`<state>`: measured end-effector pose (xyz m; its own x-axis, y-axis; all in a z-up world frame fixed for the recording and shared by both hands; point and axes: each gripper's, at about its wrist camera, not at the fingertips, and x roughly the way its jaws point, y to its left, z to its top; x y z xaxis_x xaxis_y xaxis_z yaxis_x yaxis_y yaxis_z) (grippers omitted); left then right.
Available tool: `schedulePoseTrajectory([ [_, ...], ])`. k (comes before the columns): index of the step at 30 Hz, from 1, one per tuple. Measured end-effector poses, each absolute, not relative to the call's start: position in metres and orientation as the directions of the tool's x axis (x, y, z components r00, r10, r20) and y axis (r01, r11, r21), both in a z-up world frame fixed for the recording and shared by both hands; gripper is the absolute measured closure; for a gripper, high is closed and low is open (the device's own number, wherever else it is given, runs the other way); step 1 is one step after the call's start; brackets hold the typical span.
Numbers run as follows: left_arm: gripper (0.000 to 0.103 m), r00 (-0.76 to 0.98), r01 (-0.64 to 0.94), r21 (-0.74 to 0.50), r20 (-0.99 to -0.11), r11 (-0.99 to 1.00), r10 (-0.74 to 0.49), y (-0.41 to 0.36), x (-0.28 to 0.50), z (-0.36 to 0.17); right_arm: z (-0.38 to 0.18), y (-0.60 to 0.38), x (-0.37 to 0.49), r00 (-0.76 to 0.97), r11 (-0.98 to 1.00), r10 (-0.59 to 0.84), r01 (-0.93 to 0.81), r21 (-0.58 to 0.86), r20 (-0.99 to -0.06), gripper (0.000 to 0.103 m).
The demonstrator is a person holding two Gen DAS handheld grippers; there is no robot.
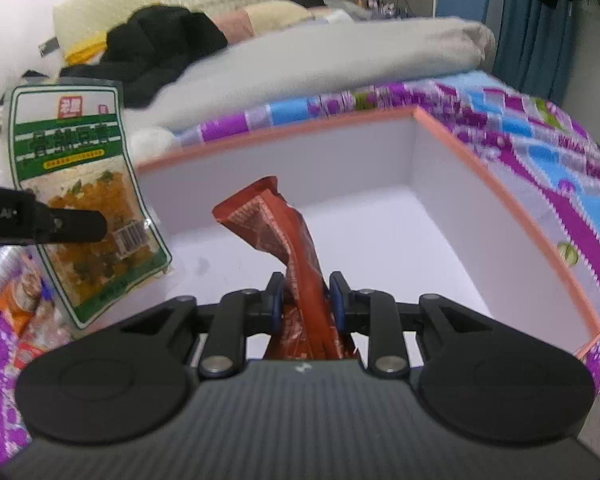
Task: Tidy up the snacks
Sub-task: 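Carry both packets over the pink box and open both grippers, then withdraw both tools from the box back toward the snack pile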
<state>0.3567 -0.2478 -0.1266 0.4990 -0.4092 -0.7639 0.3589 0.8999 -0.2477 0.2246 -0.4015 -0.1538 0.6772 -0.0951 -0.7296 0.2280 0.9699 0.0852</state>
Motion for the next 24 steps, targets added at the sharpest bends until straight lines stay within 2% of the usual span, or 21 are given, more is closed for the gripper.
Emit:
schedulePoseTrajectory([
  [9, 0.088, 0.463, 0.353, -0.290, -0.772, 0.890, -0.435, -0.244, 0.358, -0.135, -0.177, -0.403, 0.225, 0.634, 0.967, -0.082, 0.238, 0.093, -0.769, 0.071],
  [11, 0.076, 0.471, 0.353, -0.283, -0.770, 0.892, -0.431, -0.244, 0.355, -0.127, -0.175, -0.406, 0.224, 0.635, 0.964, -0.085, 0.247, 0.098, -0.768, 0.062],
  [12, 0.063, 0.480, 0.351, -0.273, -0.769, 0.896, -0.422, -0.245, 0.353, -0.122, -0.174, -0.408, 0.224, 0.637, 0.962, -0.090, 0.256, 0.100, -0.766, 0.055],
  [13, 0.055, 0.495, 0.350, -0.260, -0.764, 0.900, -0.414, -0.245, 0.350, -0.116, -0.172, -0.410, 0.224, 0.639, 0.960, -0.093, 0.262, 0.102, -0.763, 0.054],
  [24, 0.054, 0.601, 0.376, -0.212, -0.686, 0.902, -0.411, -0.215, 0.308, -0.053, -0.118, -0.401, 0.199, 0.730, 0.963, -0.091, 0.238, 0.127, -0.677, 0.054],
])
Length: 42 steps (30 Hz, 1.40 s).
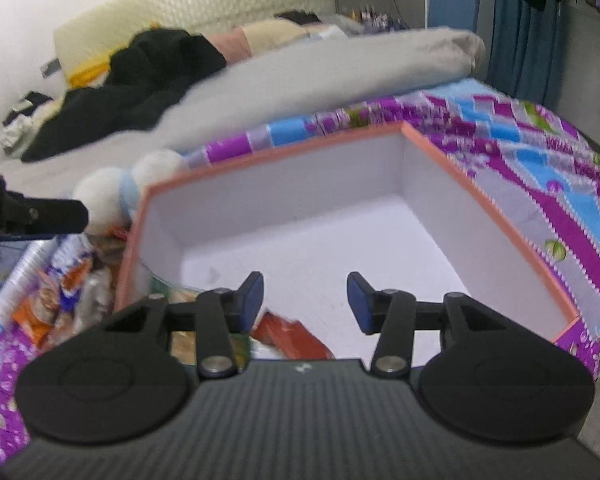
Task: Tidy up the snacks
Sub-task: 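Withdraw both tools from the box back toward the snack pile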
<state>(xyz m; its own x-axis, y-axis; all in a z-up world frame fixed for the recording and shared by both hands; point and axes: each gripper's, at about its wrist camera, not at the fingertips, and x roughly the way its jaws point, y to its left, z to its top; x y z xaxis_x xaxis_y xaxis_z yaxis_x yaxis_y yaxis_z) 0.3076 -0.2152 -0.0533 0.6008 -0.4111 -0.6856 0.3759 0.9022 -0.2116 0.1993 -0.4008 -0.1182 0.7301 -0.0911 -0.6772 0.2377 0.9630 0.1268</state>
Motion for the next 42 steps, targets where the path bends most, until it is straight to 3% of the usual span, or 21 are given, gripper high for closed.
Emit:
schedulePoseTrajectory([
  [10, 0.054, 0.714, 0.342, -0.187, -0.585, 0.921, -0.384, -0.151, 0.251, 0.005, -0.056, -0.368, 0.163, 0.826, 0.975, -0.064, 0.173, 0.143, -0.560, 0.054],
  [19, 0.054, 0.776, 0.290, -0.175, -0.532, 0.941, -0.339, -0.078, 0.204, 0.023, -0.031, -0.318, 0.137, 0.869, 0.987, -0.010, 0.089, 0.137, -0.496, 0.054],
  [35, 0.054, 0.804, 0.190, -0.147, -0.544, 0.971, -0.240, 0.009, 0.126, -0.013, -0.047, -0.230, 0.083, 0.863, 0.989, 0.128, -0.071, 0.133, -0.490, 0.054],
  [37, 0.054, 0.803, 0.185, -0.153, -0.546, 0.971, -0.239, 0.012, 0.118, -0.022, -0.052, -0.223, 0.076, 0.862, 0.989, 0.126, -0.073, 0.126, -0.492, 0.046],
  [42, 0.054, 0.798, 0.177, -0.157, -0.555, 0.972, -0.235, 0.015, 0.101, -0.049, -0.068, -0.209, 0.063, 0.858, 0.989, 0.140, -0.099, 0.108, -0.494, 0.046],
])
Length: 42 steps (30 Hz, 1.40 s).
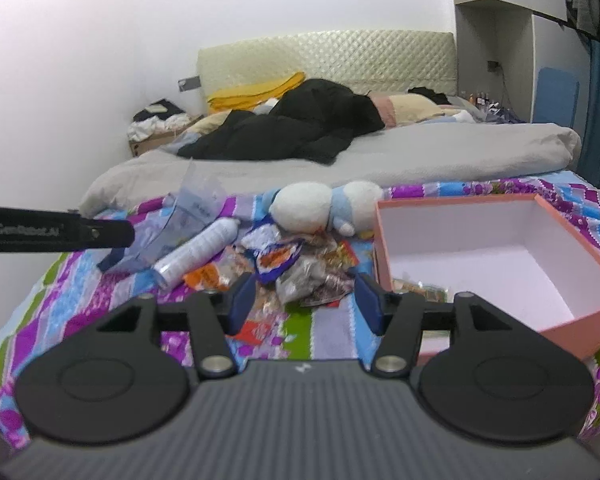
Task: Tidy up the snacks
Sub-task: 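Withdraw both tools from the box back toward the snack pile, then close the right gripper on the red packet while the left grasps the orange bag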
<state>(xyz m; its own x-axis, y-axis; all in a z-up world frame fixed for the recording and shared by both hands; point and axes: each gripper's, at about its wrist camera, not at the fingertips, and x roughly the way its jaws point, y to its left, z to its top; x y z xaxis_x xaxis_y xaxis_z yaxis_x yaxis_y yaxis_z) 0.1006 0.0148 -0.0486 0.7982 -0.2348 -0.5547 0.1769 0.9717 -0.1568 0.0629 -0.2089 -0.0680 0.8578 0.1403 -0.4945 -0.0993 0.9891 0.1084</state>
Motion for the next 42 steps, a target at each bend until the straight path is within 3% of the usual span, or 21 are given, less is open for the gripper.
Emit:
schedulePoseTrajectory([
  [13, 0.054, 0.746, 0.134, -0.185, -0.628, 0.974, -0.222, 0.032, 0.084, -0.111, -0.118, -0.188, 0.037, 0.819, 0.983, 0.184, -0.154, 0.101, -0.544, 0.046],
  [25, 0.054, 0.712, 0.086, -0.180, -0.677, 0.980, -0.187, 0.049, 0.137, -0.140, -0.138, -0.174, 0.068, 0.813, 0.980, 0.192, -0.184, 0.070, -0.549, 0.045],
  [34, 0.035, 0.722, 0.024, -0.166, -0.679, 0.986, -0.132, 0.074, 0.180, -0.157, -0.156, -0.171, 0.108, 0.804, 0.981, 0.190, -0.184, 0.068, -0.563, 0.045],
  [35, 0.034, 0.723, 0.019, -0.168, -0.679, 0.986, -0.129, 0.077, 0.185, -0.159, -0.158, -0.171, 0.113, 0.802, 0.981, 0.187, -0.180, 0.068, -0.567, 0.043],
  [37, 0.024, 0.723, 0.014, -0.173, -0.679, 0.985, -0.130, 0.083, 0.195, -0.166, -0.164, -0.172, 0.121, 0.800, 0.983, 0.181, -0.170, 0.074, -0.573, 0.016],
  [38, 0.023, 0.722, 0.015, -0.173, -0.679, 0.985, -0.130, 0.086, 0.200, -0.170, -0.168, -0.172, 0.124, 0.803, 0.983, 0.181, -0.166, 0.079, -0.567, 0.010],
  [42, 0.019, 0.726, 0.003, -0.170, -0.678, 0.985, -0.119, 0.092, 0.214, -0.186, -0.184, -0.168, 0.139, 0.792, 0.978, 0.202, -0.190, 0.081, -0.576, 0.007],
])
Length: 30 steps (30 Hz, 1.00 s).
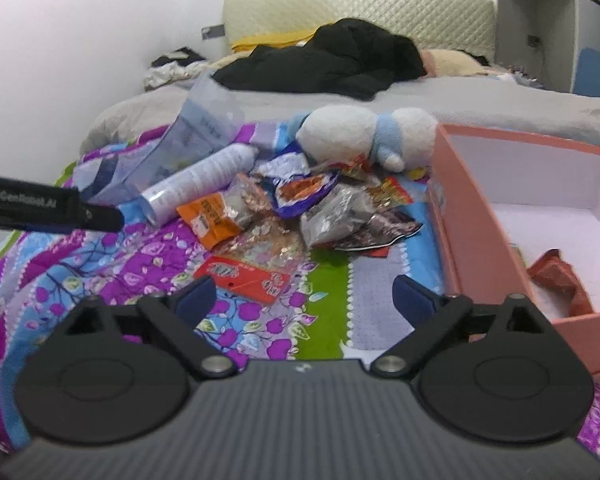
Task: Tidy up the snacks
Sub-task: 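Close the right gripper on the red packet while the left grasps the orange bag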
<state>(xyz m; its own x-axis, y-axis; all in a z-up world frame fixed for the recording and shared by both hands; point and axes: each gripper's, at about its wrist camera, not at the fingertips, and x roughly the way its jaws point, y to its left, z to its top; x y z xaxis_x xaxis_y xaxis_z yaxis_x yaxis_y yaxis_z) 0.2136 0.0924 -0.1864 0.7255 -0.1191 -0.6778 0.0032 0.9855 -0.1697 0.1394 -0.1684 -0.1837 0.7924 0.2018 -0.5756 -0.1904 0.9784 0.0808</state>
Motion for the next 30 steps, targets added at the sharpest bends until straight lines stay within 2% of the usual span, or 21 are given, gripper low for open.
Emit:
schedulePoseTrajectory([
  [15, 0.019, 0.684, -0.033, -0.244, -0.713, 0.969, -0.156, 0.118, 0.281, -0.249, -0.240, -0.136, 0.195, 0.718, 0.946, 0.280, -0.321, 0.054, -0.637, 0.007],
  [22, 0.019, 0.658, 0.029, -0.278, -0.717, 0.960, -0.228, 0.107, 0.321, -0.265, -0.258, -0.123, 0.226, 0.682, 0.937, 0.293, -0.343, 0.061, -0.670, 0.007],
  [27, 0.016, 0.616, 0.102, -0.254, -0.743, 0.962, -0.261, 0.087, 0.348, -0.275, -0.268, -0.108, 0.245, 0.669, 0.930, 0.298, -0.365, 0.048, -0.682, 0.007],
  [30, 0.013, 0.605, 0.126, -0.181, -0.765, 0.975, -0.220, 0.073, 0.360, -0.282, -0.276, -0.101, 0.252, 0.657, 0.922, 0.316, -0.383, 0.058, -0.684, 0.005],
])
